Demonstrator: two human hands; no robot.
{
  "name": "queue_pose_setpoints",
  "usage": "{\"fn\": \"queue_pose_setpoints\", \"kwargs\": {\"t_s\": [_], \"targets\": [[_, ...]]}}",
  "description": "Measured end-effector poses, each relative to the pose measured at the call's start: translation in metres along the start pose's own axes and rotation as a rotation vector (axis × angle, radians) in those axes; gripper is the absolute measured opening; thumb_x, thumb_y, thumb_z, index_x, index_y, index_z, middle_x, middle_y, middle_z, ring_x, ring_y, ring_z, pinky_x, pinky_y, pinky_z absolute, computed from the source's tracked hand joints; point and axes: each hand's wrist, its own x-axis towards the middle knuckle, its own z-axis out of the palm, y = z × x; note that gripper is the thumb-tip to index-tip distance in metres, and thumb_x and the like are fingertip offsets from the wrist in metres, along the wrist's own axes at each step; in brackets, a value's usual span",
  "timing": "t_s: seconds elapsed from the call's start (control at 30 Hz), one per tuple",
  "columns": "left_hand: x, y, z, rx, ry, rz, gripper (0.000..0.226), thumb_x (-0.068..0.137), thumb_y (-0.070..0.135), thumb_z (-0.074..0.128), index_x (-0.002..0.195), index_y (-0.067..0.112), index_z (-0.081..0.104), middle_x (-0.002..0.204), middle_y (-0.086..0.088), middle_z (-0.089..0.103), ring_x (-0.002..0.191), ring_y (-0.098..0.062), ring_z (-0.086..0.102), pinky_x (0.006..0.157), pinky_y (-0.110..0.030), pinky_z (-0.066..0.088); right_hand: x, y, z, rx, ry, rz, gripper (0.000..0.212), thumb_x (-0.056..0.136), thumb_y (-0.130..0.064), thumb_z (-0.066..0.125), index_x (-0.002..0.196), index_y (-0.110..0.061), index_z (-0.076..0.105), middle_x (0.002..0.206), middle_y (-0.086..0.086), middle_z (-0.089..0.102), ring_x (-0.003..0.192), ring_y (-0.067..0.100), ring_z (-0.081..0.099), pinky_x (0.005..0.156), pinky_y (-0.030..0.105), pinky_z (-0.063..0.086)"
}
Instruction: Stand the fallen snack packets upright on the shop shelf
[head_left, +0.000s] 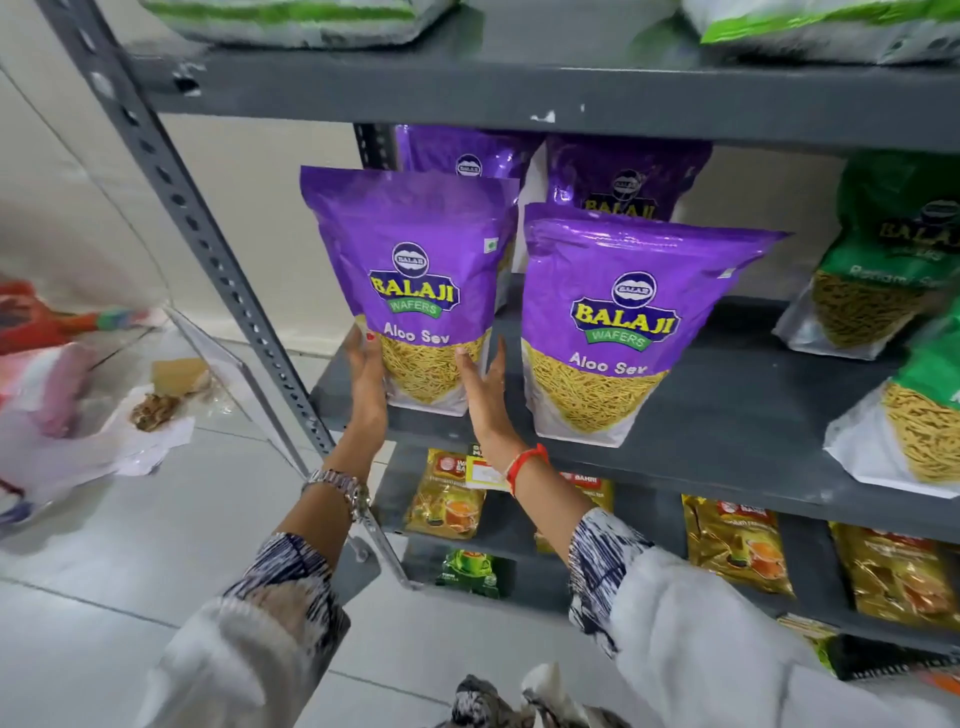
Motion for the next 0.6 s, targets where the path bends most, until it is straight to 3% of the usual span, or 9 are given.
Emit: {"fn": "queue_pose_setpoints", "kwargs": {"t_s": [0.1, 0.17, 0.23, 0.4, 0.6], "targets": [[-0.003, 0.004, 0.0, 0.02, -0.014, 0.016, 0.046, 0.096, 0.036, 0.034, 0.139, 0.025, 0.023, 0.126, 0.002, 0.046, 0.111, -0.014, 0.05, 0.093, -0.033, 0.043, 0.008, 0.007, 0.002, -0.017, -0.031, -0.007, 0.099, 0.067, -0.074, 0.059, 0.146, -0.029, 0.021, 0.15, 0.005, 0.04, 0.134, 0.022, 0.044, 0.111, 0.051, 0.036], [-0.006, 0.004, -0.002, 0.032, -0.001, 0.04, 0.045, 0.096, 0.031, 0.035, 0.139, 0.022, 0.023, 0.123, 0.001, 0.048, 0.102, -0.005, 0.053, 0.086, -0.025, 0.045, 0.008, 0.011, 0.001, -0.021, -0.033, -0.013, 0.102, 0.064, -0.077, 0.059, 0.145, -0.026, 0.023, 0.148, 0.006, 0.043, 0.132, 0.023, 0.046, 0.109, 0.052, 0.038], [-0.007, 0.003, -0.004, 0.029, 0.008, 0.045, 0.045, 0.097, 0.028, 0.035, 0.139, 0.019, 0.022, 0.124, -0.001, 0.047, 0.1, -0.002, 0.053, 0.087, -0.026, 0.044, 0.005, 0.011, 0.003, -0.018, -0.04, -0.013, 0.104, 0.062, -0.08, 0.058, 0.145, -0.027, 0.024, 0.147, 0.005, 0.043, 0.132, 0.023, 0.046, 0.109, 0.053, 0.038], [-0.007, 0.004, -0.006, 0.027, 0.015, 0.032, 0.049, 0.096, 0.029, 0.036, 0.141, 0.016, 0.018, 0.139, -0.012, 0.044, 0.11, -0.015, 0.05, 0.088, -0.029, 0.044, 0.004, 0.013, 0.007, 0.009, -0.038, -0.03, 0.106, 0.057, -0.084, 0.056, 0.142, -0.027, 0.029, 0.139, 0.003, 0.052, 0.125, 0.021, 0.053, 0.106, 0.051, 0.043], [-0.016, 0.008, -0.006, 0.033, 0.029, 0.037, 0.052, 0.096, 0.03, 0.035, 0.142, 0.019, 0.015, 0.147, -0.012, 0.034, 0.121, -0.017, 0.044, 0.1, -0.037, 0.041, -0.007, 0.009, 0.006, 0.019, -0.041, -0.022, 0.105, 0.06, -0.081, 0.058, 0.145, -0.028, 0.024, 0.148, 0.003, 0.041, 0.134, 0.02, 0.043, 0.11, 0.05, 0.038]]}}
